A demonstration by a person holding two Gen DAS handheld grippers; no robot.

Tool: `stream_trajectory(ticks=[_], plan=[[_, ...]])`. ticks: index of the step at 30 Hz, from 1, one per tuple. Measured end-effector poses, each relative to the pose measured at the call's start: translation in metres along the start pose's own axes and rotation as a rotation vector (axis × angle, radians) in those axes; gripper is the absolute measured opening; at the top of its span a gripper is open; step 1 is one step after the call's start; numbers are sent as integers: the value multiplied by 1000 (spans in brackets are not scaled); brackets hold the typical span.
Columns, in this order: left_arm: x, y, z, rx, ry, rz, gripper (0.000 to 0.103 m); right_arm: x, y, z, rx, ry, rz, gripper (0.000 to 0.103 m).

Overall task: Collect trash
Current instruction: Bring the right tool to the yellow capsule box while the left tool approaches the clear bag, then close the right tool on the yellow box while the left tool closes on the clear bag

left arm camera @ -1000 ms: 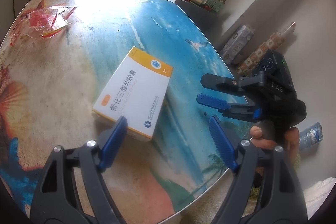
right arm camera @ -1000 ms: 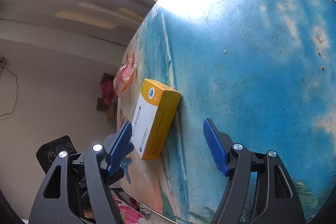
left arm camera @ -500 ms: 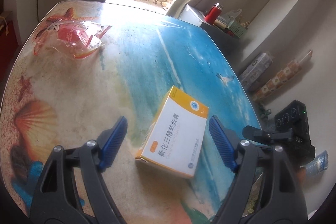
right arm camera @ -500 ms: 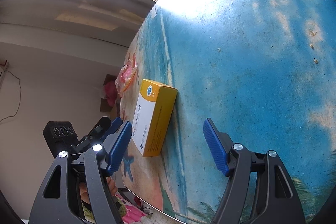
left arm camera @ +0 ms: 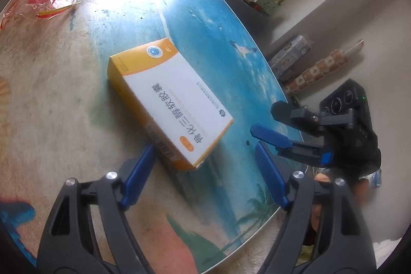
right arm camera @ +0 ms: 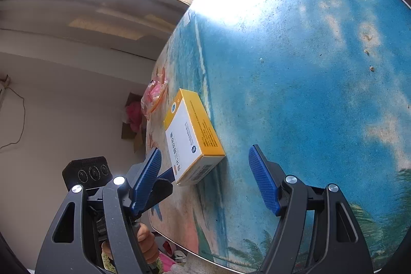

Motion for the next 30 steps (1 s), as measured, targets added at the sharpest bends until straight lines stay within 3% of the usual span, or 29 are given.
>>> stream_trajectory(ticks=[6, 11, 20, 25, 30], plan=[[-12, 12, -10, -21, -79, 87, 74, 2, 3, -6, -12, 0, -28, 69], [-3, 29, -15, -23, -106, 221, 76, 18, 7, -7, -45, 60, -94, 79], [49, 66, -17, -45, -18, 491, 85, 77, -4, 10, -79, 420, -483, 92], [78, 82, -24, -54, 48, 539, 86, 88, -47, 16, 7, 628, -684, 95], [99, 88, -26, -54, 98, 554, 86, 86, -87, 21, 117, 746, -810, 95]])
Point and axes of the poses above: each gripper's, at about its wrist camera, not at the fingertips, and y roughly against the way its jaws point, x to its left, z to its top, the point moved 9 cm from there along -y, roughly the way its jaws point, and after that the axes turned 13 degrees about x, right-handed, at the moved point
